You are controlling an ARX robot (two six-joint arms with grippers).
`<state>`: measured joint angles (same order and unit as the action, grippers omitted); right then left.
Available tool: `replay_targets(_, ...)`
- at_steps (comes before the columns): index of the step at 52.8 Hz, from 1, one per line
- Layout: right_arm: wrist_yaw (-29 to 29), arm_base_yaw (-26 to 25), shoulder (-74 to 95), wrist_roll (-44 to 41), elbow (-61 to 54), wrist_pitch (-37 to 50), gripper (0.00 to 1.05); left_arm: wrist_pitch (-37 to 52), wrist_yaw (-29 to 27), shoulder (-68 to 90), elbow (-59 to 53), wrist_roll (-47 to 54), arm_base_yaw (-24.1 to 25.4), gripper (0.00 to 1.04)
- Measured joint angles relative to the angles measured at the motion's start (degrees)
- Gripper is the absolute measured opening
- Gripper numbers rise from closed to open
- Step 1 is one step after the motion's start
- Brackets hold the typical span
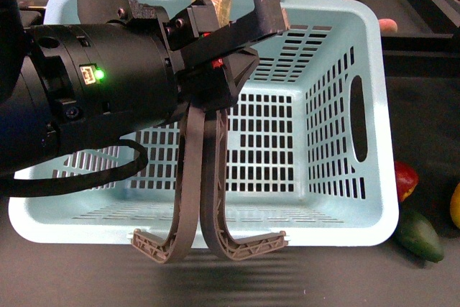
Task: Pick mango with right arm and hold basket with left
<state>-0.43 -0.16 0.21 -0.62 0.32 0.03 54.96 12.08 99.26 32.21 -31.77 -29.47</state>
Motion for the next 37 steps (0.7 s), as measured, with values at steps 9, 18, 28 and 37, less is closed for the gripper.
replay_targets(9, 0.0, 0.0, 0.0, 0.0, 0.0, 0.0, 0.97, 0.1, -0.9, -0.1, 1.0, -0.2, -1.4, 0.07)
replay_targets(18, 0.0, 0.0, 0.0, 0.0, 0.0, 0.0, 0.97, -0.3, -0.5, -0.8, 1.0, -0.4, -2.3, 0.07)
replay_targets(28, 0.0, 0.0, 0.0, 0.0, 0.0, 0.0, 0.97, -1.1, -0.8, -2.3, 1.0, -1.1, -2.5, 0.07)
replay_targets(37, 0.0, 0.0, 0.0, 0.0, 0.0, 0.0, 0.97, -1.2, -1.2, -2.4, 1.0, -1.2, -2.4, 0.07)
